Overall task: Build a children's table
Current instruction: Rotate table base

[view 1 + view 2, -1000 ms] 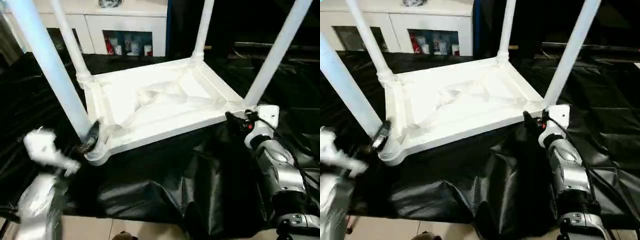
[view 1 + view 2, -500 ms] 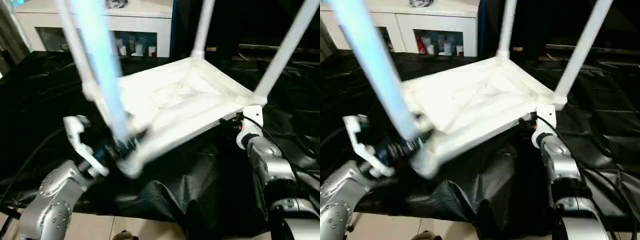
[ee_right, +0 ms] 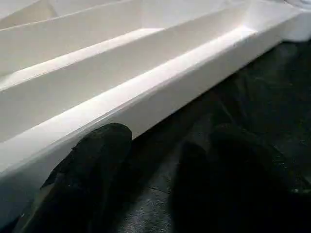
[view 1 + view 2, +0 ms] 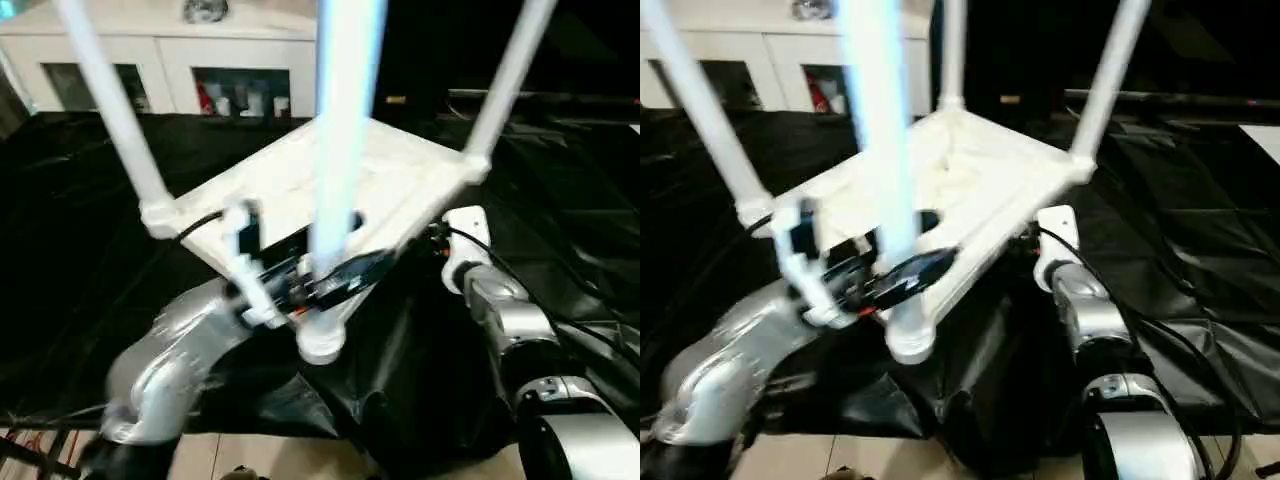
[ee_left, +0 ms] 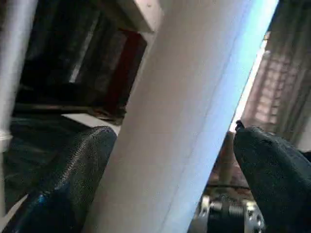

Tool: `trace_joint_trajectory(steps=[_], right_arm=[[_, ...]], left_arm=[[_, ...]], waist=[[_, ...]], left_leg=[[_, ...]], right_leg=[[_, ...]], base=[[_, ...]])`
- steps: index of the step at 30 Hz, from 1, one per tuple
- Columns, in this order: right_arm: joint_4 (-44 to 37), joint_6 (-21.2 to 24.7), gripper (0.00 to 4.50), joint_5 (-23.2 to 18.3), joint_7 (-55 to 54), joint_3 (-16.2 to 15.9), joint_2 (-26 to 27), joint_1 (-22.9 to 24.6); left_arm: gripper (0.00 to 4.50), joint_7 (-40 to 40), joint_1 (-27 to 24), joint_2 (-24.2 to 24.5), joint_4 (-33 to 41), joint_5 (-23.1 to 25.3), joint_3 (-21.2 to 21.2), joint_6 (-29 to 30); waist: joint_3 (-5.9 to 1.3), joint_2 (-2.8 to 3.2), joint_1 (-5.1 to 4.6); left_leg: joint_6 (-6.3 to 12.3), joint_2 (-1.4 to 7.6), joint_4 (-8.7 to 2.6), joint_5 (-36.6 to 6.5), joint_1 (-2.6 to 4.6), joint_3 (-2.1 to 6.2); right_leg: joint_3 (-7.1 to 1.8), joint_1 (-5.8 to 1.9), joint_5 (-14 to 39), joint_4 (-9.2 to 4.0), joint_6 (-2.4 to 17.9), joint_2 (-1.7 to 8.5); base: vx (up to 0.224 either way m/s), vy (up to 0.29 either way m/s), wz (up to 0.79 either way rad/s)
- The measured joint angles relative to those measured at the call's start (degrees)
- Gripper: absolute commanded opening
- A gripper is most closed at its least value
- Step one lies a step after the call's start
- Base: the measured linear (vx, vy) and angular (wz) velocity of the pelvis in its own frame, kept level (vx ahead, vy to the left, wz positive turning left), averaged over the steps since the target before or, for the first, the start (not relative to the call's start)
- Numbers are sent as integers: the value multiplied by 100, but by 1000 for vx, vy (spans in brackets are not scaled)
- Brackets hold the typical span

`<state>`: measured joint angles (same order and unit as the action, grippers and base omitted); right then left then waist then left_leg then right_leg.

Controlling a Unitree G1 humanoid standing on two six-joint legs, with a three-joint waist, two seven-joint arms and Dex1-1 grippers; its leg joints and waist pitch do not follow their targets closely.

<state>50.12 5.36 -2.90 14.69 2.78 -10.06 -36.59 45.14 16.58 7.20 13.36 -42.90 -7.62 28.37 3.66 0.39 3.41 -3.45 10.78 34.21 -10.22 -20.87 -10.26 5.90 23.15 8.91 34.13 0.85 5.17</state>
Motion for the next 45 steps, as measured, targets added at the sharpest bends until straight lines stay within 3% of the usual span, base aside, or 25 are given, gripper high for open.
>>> trace_joint_trajectory(steps=[8, 15, 19, 23, 26, 32, 35, 39, 45], right_arm=[[55, -105, 354, 37, 354, -124, 166, -11], [54, -136, 354, 81, 692, -256, 300, -11], [64, -232, 354, 131, 692, -332, 359, -12], [279, -360, 354, 147, 440, -308, 330, -192], [287, -405, 354, 91, 410, -130, 158, -279], [190, -415, 354, -55, 826, 120, -299, -266], [-128, -420, 354, -83, 1251, -53, -487, -86], [-1080, -303, 354, -125, 2230, -239, -1069, 535], [-2265, 24, 354, -295, 3138, -433, -1599, 1174]], left_arm=[[448, 211, 438, -334, -487, 334, -374, -198], [448, 165, 644, -529, -849, 778, -636, -513], [448, -162, 797, -554, -1180, 1140, -713, -592], [448, -940, 1232, -593, -1939, 1859, -716, -873], [448, -1083, 1374, -560, -2268, 1945, -548, -968], [448, -636, 1378, -118, -2203, 1820, -278, -950], [448, -311, 1357, 308, -2070, 2049, -577, -959], [448, 401, 1062, 1191, -2082, 2754, -1186, -1225], [401, 639, 1081, 1491, -2530, 3322, -1562, -1439]], waist=[[-1, -23, -42], [-5, -30, 1], [-6, -34, 27], [-9, -39, 80], [-9, -40, 113], [-8, -41, 142], [-9, -40, 193], [-9, -39, 265], [-11, -28, 343]], left_leg=[[2, 8, -15, -4, -10, -2], [1, 8, -9, -1, -10, -3], [0, 8, -8, 0, -8, -3], [0, 7, -3, 2, -1, -3], [0, 7, -3, 2, -4, -5], [0, 9, -4, 2, -10, -5], [0, 9, -4, 2, -5, -5], [1, 7, -4, 0, -4, -5], [0, 6, -3, 2, -1, -4]], right_leg=[[1, 18, -8, 3, 13, -9], [-1, 16, -9, 3, 15, -8], [-2, 16, -10, 6, 16, -8], [-2, 16, -11, 7, 15, -6], [-4, 16, -12, 8, 14, -6], [-3, 26, -11, 27, 14, -7], [-2, 28, -11, 26, 14, -6], [-3, 31, -10, 14, 12, -5], [-5, 26, -11, 14, 13, -4]], base=[[0, 0, 0], [0, 0, 0], [0, 0, 0], [0, 0, 0], [0, 0, 0], [0, 0, 0], [0, 0, 0], [0, 0, 0], [0, 0, 0]])
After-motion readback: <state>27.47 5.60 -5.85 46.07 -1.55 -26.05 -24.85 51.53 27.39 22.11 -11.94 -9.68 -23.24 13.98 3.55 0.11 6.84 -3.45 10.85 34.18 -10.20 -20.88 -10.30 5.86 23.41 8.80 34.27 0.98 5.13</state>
